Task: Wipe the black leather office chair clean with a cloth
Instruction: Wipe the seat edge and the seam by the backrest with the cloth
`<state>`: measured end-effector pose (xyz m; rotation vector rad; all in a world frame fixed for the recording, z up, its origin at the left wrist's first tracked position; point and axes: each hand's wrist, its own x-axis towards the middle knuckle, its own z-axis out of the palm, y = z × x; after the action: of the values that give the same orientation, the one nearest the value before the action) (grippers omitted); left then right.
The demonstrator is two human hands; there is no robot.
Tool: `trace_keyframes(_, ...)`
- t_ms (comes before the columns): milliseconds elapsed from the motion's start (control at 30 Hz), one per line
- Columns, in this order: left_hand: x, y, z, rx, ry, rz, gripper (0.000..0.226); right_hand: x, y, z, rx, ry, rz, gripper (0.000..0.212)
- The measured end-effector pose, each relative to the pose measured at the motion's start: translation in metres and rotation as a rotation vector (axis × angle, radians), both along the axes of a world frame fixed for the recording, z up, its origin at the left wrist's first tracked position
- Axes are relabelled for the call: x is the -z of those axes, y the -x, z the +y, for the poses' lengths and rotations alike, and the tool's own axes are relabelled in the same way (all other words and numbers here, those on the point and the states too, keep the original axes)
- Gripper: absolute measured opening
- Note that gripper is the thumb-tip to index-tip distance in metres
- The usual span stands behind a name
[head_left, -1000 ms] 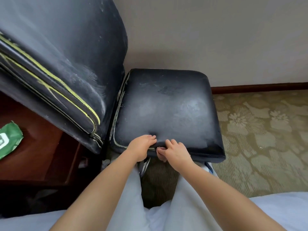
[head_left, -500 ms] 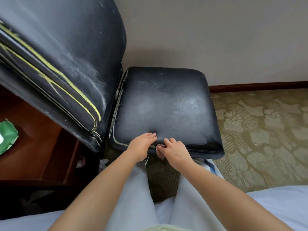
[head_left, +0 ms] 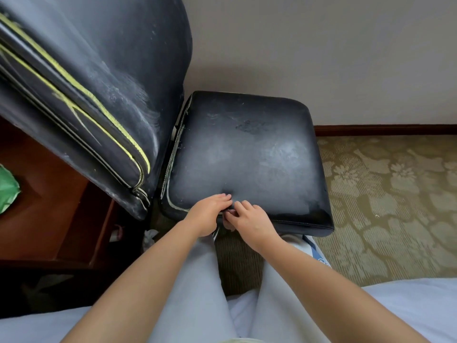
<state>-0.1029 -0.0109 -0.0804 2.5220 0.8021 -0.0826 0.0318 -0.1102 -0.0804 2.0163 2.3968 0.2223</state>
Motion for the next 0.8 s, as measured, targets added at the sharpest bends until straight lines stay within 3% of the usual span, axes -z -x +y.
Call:
trace_keyframes(500, 0.001, 0.004, 0.003, 0.025, 0.010, -0.021, 0.071, 0.011, -0.013, -0.008, -0.097, -0.101, -0.031, 0.036)
trace_keyframes(800, -0.003, 0.004, 0.006, 0.015, 0.078, -0.024, 0.068, 0.014, 0.004, 0.003, -0.043, -0.117, 0.008, 0.034)
